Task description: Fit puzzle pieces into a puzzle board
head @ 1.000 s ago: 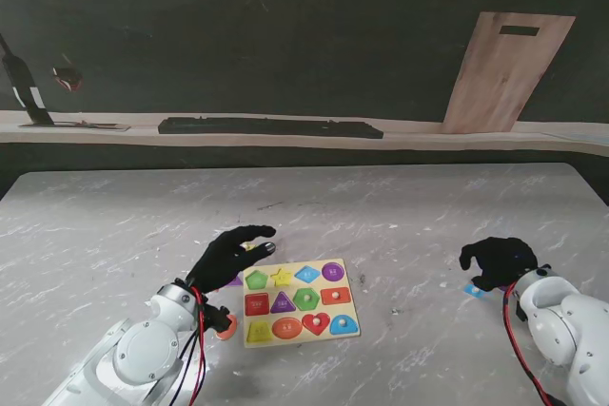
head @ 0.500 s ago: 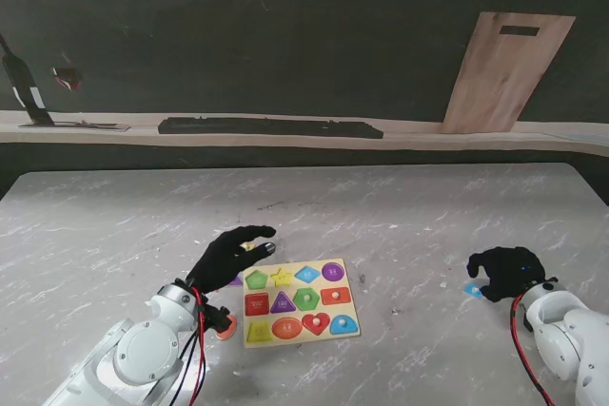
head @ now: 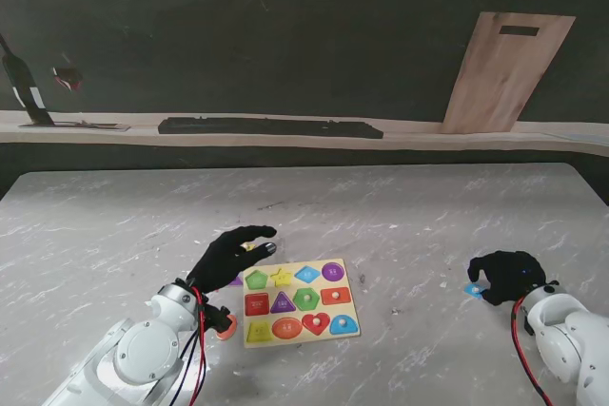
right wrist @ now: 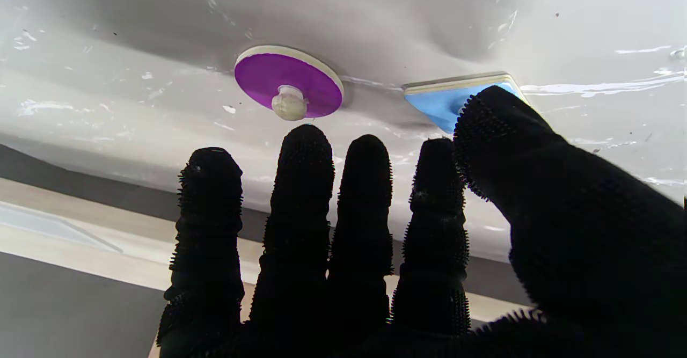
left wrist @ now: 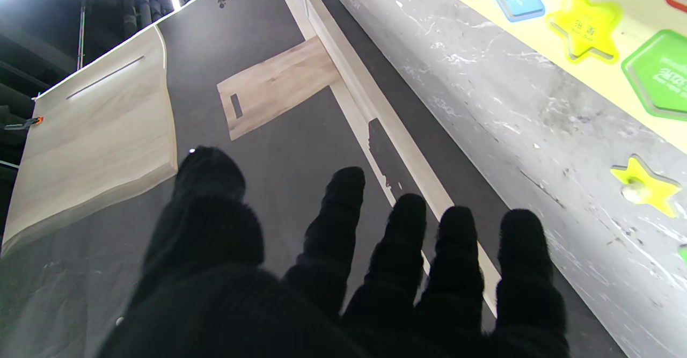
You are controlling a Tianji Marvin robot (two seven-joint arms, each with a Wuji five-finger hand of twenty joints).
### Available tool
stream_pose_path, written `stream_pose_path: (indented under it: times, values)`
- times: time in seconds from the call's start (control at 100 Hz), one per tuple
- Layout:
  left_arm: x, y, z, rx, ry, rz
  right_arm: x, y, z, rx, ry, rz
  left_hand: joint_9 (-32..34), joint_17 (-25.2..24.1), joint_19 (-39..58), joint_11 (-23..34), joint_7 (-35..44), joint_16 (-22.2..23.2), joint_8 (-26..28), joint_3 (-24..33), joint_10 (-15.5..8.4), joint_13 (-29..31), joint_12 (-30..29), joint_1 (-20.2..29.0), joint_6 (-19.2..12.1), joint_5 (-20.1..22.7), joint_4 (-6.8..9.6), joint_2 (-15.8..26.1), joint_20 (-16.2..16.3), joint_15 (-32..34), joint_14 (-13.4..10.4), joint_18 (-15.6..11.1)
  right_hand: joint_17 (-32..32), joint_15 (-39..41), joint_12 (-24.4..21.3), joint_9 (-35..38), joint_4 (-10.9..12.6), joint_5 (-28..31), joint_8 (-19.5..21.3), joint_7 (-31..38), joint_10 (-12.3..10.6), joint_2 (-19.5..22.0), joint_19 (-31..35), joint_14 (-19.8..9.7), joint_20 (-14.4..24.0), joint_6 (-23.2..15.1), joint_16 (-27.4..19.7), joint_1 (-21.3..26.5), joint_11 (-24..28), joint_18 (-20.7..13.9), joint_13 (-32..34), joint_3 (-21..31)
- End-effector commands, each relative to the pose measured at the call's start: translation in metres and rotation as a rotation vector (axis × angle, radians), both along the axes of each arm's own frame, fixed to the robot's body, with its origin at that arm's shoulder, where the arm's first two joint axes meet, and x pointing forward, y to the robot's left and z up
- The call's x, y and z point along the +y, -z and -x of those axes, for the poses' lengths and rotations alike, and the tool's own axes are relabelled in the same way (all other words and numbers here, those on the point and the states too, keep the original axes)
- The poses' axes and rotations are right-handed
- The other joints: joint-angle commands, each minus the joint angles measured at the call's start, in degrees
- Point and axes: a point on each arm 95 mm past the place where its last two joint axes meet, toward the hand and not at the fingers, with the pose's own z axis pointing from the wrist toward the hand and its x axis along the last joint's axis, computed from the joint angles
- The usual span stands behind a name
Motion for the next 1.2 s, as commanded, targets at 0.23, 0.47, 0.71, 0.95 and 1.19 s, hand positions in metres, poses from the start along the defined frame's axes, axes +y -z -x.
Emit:
stream_pose_path:
  times: [0.23, 0.47, 0.71, 0.95, 1.19]
  values:
    - [-0.002, 0.000, 0.001, 0.009, 0.003, 0.004, 0.004, 0.004, 0.002, 0.010, -0.010, -0.010, 0.0, -0.8, 0.1, -0.5, -0.8, 0.3, -0.3, -1.8, -0.9, 1.3, -0.6, 0.8, -1.5, 1.1, -0.71, 2.0, 0.7, -1.1, -0.9, 0.4, 0.7, 1.4, -0.1, 1.7, -1.8, 1.6, -1.8, 4.0, -1.3, 0.0, 0.4, -0.9, 1.5, -2.3, 1.1, 0.8, 1.2, -0.8, 1.4, 0.6]
    - [-0.001, 0.000, 0.001, 0.008, -0.001, 0.004, 0.004, 0.008, 0.002, 0.018, -0.003, -0.009, 0.0, -0.8, 0.1, -0.5, -0.9, 0.3, -0.3, -1.7, -0.9, 1.2, -0.6, 0.8, -1.5, 1.1, -0.71, 2.1, 0.7, -1.1, -0.9, 0.3, 1.1, 1.6, -0.6, 3.1, -3.6, 2.2, -4.9, 9.0, -1.6, -0.4, 0.6, -0.9, 1.5, -4.7, 1.0, 2.1, 0.9, -0.8, 2.2, -0.6]
    - [-0.001, 0.000, 0.001, 0.010, -0.001, 0.003, 0.004, 0.015, 0.001, 0.019, 0.011, -0.012, -0.1, -0.8, 0.1, -0.5, -0.9, 0.3, -0.3, -1.7, -0.8, 1.2, -0.6, 0.8, -1.4, 1.0, -0.71, 2.0, 0.7, -1.1, -0.9, 0.4, 2.1, 1.7, -2.2, 6.9, -4.7, 4.3, -8.3, 15.3, -2.1, 0.5, 1.3, -0.8, 1.2, -8.0, 0.6, 4.3, 0.2, -0.7, 4.0, -1.9]
    - [-0.001, 0.000, 0.001, 0.009, -0.001, 0.001, 0.003, 0.024, 0.002, 0.019, 0.029, -0.034, -0.1, -0.9, 0.0, -0.5, -0.9, 0.3, -0.3, -1.7, -0.9, 1.2, -0.6, 0.8, -1.4, 1.0, -0.70, 2.0, 0.7, -1.1, -0.9, 0.4, 4.1, 0.4, -6.8, 14.6, -5.0, 11.2, -11.4, 17.6, -1.6, 2.8, 2.0, -0.1, 0.6, -7.9, -0.7, 5.3, -2.1, -0.3, 7.8, -2.0]
    - [-0.001, -0.001, 0.002, 0.007, -0.001, 0.001, 0.008, 0.020, 0.002, -0.056, 0.007, -0.101, 0.0, -0.9, 0.0, -0.5, -0.9, 0.3, -0.3, -1.7, -0.8, 1.2, -0.6, 0.8, -1.4, 1.1, -0.70, 2.0, 0.7, -1.1, -0.8, 0.4, 5.7, 0.2, -8.5, 16.6, -5.5, 13.1, -12.9, 18.4, -0.6, 0.5, 2.6, 0.1, 0.1, -6.7, -1.2, 4.7, -1.6, -0.3, 9.9, 0.4]
